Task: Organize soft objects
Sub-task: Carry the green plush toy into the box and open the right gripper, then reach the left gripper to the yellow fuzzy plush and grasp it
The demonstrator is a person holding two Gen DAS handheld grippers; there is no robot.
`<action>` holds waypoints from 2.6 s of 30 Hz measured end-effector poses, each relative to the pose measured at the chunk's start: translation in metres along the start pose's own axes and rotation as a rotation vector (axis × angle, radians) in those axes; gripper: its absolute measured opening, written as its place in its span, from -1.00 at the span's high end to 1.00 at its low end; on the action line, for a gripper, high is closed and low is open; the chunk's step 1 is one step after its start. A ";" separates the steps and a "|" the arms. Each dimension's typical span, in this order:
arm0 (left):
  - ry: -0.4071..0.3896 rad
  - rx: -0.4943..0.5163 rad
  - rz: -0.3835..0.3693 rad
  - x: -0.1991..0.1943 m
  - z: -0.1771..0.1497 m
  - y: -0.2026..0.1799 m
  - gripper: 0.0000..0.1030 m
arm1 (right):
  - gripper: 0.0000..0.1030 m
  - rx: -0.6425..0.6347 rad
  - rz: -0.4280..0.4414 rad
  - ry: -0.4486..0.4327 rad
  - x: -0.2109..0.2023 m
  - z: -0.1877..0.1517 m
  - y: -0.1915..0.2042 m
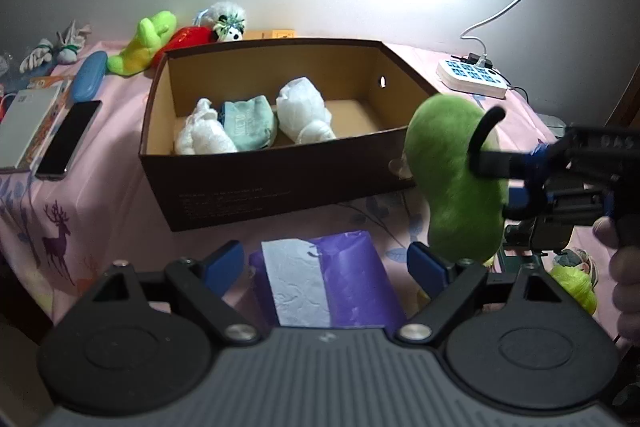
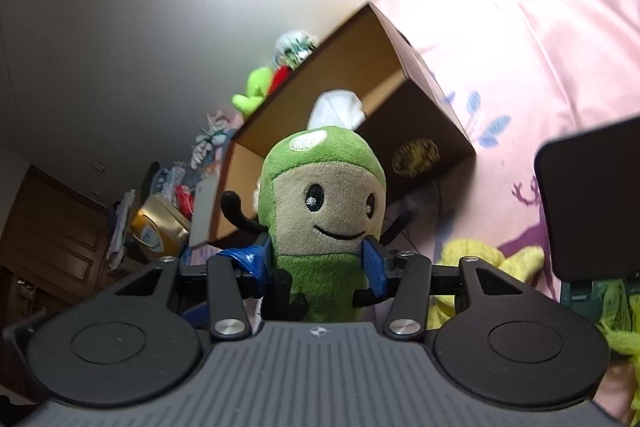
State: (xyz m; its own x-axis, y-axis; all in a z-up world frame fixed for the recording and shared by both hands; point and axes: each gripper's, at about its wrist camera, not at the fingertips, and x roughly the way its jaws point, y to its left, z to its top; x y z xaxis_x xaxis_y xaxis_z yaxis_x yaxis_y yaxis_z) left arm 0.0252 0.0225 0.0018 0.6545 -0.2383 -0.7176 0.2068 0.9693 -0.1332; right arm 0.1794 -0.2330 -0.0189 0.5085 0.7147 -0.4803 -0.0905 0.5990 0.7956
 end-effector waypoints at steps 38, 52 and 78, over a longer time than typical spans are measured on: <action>0.003 -0.224 0.087 -0.018 -0.030 0.092 -0.72 | 0.25 -0.428 -0.583 0.276 0.232 0.121 0.015; -0.020 -0.115 -0.011 -0.008 -0.008 0.068 -0.72 | 0.28 -0.376 -0.461 0.184 0.157 0.113 0.044; 0.127 0.053 -0.003 0.037 0.018 -0.015 -0.72 | 0.27 -0.195 -0.266 0.053 0.002 0.025 0.026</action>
State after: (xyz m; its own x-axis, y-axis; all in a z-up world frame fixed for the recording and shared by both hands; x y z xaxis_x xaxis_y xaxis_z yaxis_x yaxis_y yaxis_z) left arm 0.0595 -0.0024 -0.0101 0.5573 -0.2278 -0.7984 0.2489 0.9632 -0.1011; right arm 0.1994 -0.2255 0.0100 0.4918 0.5384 -0.6843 -0.1252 0.8215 0.5563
